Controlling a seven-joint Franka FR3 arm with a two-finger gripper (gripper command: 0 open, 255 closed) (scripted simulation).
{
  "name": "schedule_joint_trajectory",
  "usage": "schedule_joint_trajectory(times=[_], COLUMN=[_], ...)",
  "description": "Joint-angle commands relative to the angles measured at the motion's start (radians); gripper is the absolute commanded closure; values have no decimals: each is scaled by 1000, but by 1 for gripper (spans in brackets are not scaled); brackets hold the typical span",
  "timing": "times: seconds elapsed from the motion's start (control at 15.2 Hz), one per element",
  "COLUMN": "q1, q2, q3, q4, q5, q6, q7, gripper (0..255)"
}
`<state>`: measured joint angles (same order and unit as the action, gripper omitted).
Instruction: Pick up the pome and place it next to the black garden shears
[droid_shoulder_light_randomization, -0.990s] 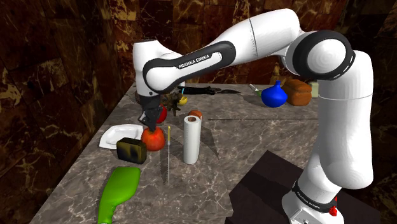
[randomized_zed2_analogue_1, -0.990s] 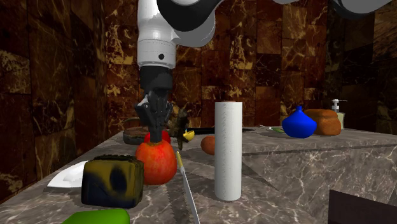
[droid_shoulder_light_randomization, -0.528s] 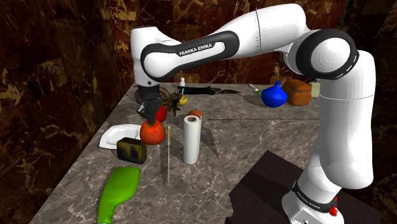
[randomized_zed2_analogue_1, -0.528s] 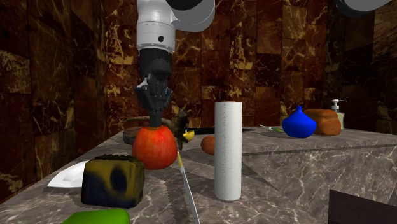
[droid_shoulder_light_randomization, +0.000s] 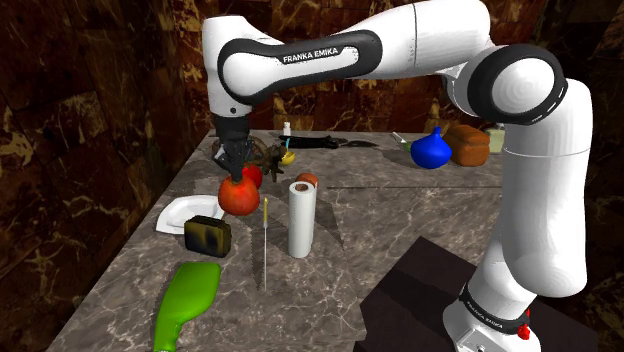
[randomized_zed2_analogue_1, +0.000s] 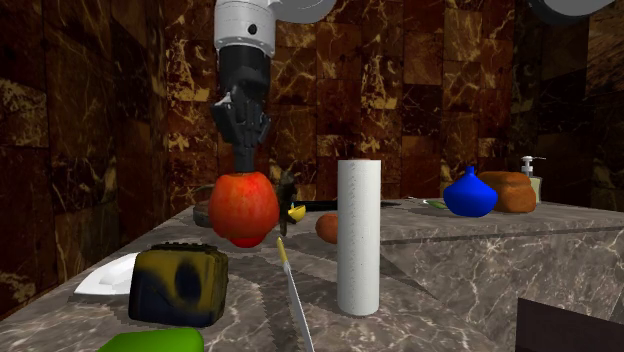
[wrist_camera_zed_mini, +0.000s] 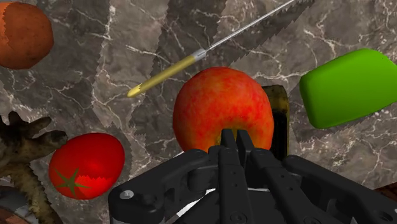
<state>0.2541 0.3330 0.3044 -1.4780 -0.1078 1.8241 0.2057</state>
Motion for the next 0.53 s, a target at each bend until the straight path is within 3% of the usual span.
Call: schedule_joint_trajectory(times=[0.0,0.46], q1=[2,9], q2=[-2,6], q3=[1,3], q4=[25,132], q5=[1,0], q6=[-28,-126], q7=[0,-2], gripper=[255,255])
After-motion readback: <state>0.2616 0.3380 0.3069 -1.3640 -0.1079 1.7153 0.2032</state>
